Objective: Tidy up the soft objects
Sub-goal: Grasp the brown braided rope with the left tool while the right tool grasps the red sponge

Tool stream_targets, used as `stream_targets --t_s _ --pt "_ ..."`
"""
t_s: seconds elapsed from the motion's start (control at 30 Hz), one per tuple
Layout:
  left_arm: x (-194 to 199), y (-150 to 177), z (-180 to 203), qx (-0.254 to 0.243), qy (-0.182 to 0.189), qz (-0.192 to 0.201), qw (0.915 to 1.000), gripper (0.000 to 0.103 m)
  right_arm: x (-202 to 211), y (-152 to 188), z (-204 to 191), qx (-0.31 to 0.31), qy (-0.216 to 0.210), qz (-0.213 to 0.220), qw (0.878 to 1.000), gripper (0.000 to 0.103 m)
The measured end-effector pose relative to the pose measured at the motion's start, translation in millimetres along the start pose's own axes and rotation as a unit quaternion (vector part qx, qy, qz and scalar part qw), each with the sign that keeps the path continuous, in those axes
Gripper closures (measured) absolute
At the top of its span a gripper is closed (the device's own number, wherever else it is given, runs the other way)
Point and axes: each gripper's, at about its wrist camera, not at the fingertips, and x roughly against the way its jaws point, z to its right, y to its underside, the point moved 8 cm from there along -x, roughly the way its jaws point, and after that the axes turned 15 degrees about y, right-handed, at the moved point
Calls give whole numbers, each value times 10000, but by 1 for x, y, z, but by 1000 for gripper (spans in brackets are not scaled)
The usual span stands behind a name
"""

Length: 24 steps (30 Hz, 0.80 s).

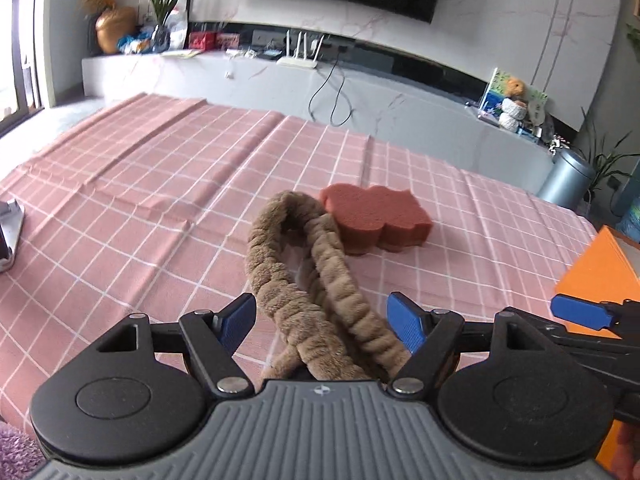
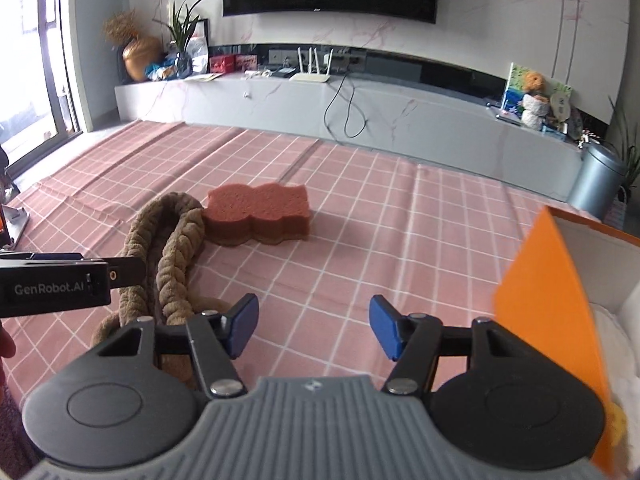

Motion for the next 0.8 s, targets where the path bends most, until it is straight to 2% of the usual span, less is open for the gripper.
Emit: stream_targets --t_s 0.17,0.33,0.6,0.63,0.7,0.73,0.8 --pt "-20 -2 -14 465 104 -171 9987 15 -34 -3 -27 109 -186 -219 9995 45" --pt "-36 0 -17 696 213 -343 9968 15 -52 3 -54 191 -542 -441 9974 45" --pt "-61 -1 -15 413 45 -631 9971 13 -65 6 -72 293 -795 -546 9949 45" --pt "-63 0 -16 398 31 -684 9969 15 -66 6 -72 289 -810 -552 9948 45" --pt "-66 2 -20 356 -32 -746 9966 29 -68 7 -72 279 -838 -568 9945 45" --pt "-66 2 -20 280 -9 -725 9970 32 -68 7 -72 280 -858 -575 9943 45" --pt "-66 2 -18 116 71 -750 9971 50 -68 6 -72 310 -887 -587 9938 45"
